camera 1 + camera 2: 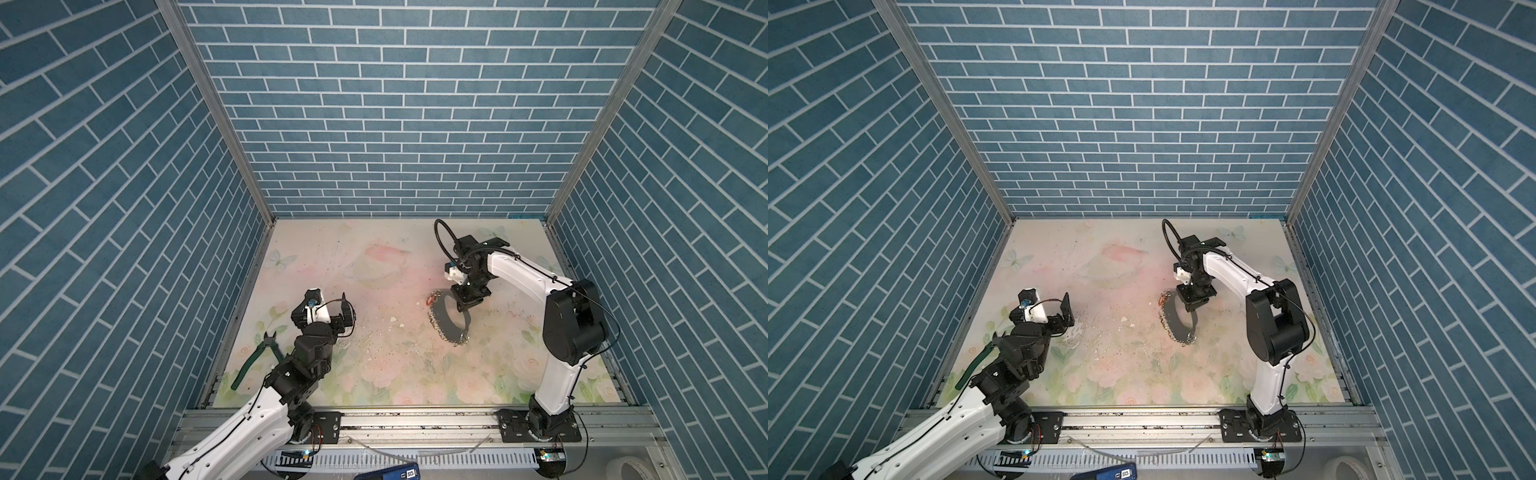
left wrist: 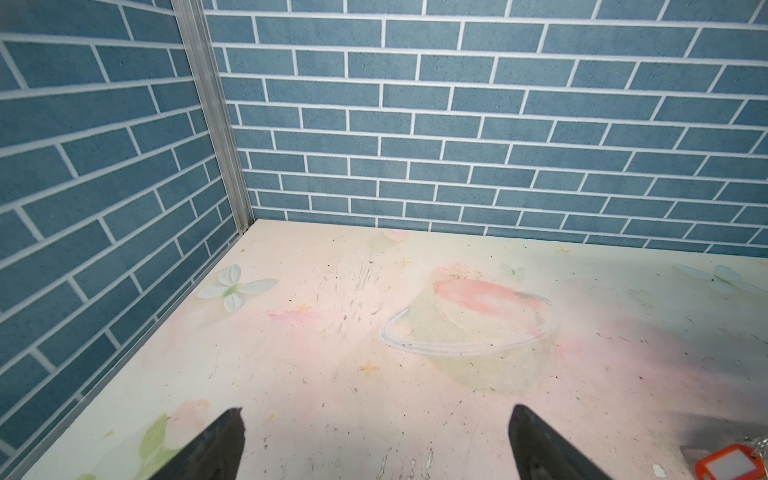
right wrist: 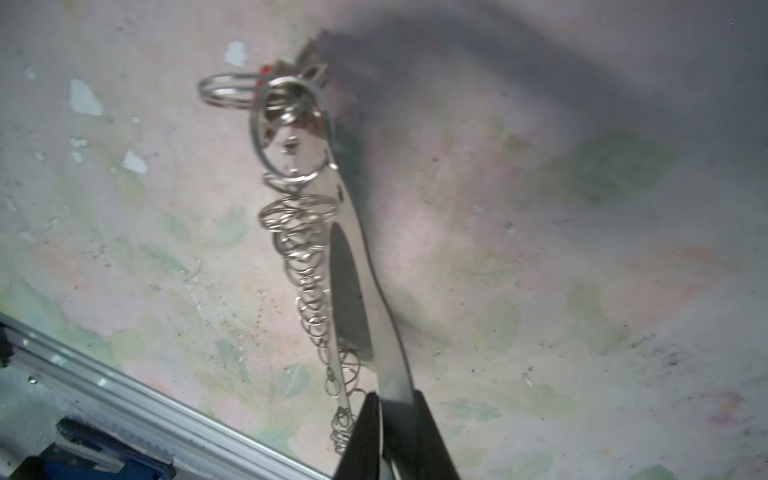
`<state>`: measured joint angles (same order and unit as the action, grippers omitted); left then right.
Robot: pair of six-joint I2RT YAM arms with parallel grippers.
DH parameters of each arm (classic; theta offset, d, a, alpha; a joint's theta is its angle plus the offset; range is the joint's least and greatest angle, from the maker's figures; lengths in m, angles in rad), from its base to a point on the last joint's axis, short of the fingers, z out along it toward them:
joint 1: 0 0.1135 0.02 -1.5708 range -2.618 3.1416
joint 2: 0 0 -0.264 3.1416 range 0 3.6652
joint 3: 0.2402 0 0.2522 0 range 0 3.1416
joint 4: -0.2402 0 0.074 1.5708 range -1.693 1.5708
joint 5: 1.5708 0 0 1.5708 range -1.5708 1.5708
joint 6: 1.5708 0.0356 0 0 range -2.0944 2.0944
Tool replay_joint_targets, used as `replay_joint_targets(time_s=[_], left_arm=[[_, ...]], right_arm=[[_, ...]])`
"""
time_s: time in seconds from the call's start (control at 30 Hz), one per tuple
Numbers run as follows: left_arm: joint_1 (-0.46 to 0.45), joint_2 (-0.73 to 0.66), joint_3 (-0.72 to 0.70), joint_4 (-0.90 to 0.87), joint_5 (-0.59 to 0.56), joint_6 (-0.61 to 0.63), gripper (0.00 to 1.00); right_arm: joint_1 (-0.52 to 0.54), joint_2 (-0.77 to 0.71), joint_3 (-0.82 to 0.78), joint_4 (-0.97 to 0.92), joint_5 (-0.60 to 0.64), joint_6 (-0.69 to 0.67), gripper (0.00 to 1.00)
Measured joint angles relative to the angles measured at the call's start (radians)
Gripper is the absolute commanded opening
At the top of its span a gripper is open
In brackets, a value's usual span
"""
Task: Attach keys to a key ring
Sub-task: Place the keyring at the center of the table, then touch the key at the center of the table.
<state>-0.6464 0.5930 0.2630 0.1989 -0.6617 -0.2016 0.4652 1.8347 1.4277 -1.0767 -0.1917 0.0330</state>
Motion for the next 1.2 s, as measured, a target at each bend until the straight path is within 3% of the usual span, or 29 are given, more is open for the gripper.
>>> replay_joint_targets(time_s=[0.1,0.2,0.47,0.73,1.2], left_arm=[[0.000,0.007,0.000,0.001,0.000,0.000,1.00],[0.000,0.026,0.000,0.009,0.001,0.000,1.00],[0.000,0.129,0.000,0.037,0.042,-0.004,1.00],[0.000,0.180,0.034,0.043,0.111,-0.011,1.00],[0.001,0.213,0.047,0.040,0.136,-0.012,1.00]], right_arm=[[-0.055,-0.043,-0.071,0.015,0.077,0.006,0.52],[-0.065,-0.091,-0.113,0.017,0.153,0.013,0.52],[-0.026,-0.197,-0.158,0.153,0.163,0.014,0.51],[0.043,-0.015,-0.123,0.271,0.153,0.012,0.51],[0.044,0.214,0.096,0.360,0.185,-0.013,0.51]])
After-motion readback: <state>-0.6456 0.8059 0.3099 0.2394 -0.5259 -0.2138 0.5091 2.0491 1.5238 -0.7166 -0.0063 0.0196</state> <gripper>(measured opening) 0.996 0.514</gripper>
